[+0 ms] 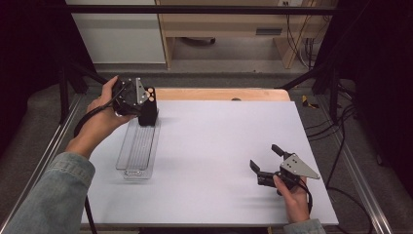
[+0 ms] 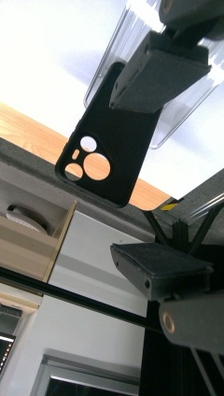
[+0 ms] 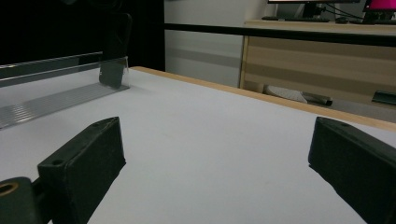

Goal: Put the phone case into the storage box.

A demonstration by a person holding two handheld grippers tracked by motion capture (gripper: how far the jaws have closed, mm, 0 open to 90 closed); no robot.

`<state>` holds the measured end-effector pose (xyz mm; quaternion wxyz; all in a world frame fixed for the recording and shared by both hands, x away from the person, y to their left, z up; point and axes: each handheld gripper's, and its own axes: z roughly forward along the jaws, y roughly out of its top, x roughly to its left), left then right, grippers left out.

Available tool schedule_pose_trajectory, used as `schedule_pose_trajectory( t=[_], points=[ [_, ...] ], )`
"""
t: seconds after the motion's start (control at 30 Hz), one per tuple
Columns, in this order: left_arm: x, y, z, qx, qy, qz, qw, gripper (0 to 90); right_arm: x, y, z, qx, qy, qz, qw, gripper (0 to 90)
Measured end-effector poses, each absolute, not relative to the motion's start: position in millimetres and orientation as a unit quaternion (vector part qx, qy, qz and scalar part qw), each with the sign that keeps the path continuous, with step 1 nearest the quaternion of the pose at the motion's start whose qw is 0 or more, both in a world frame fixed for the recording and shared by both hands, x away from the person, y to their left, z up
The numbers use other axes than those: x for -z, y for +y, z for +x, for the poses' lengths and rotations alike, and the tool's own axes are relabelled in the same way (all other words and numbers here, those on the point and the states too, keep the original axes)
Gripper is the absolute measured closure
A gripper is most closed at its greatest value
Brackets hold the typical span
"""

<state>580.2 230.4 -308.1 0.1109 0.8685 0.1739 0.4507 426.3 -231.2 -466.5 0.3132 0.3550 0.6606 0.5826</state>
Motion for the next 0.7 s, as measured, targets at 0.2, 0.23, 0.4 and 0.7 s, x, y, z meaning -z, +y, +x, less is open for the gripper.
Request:
schedule_pose_trajectory(
  t=[0.2,0.23,0.4,0.7],
  points=[
    [313.7,230.5,578.5,-0.448,0.175,0.870,0.111,21.5,466.7,-231.1,426.3,-0.582,0.662,0.353,0.314,3.8],
    [314.2,230.8,579.2,-0.450,0.170,0.870,0.109,20.9,466.6,-231.3,426.3,-0.583,0.661,0.353,0.314,3.8],
    [317.6,230.8,578.9,-0.445,0.181,0.869,0.116,18.3,466.5,-231.7,426.3,-0.583,0.661,0.353,0.314,3.7],
    [322.6,231.0,575.3,-0.429,0.207,0.866,0.153,13.3,466.5,-231.1,425.9,-0.582,0.661,0.354,0.314,3.6]
  ],
)
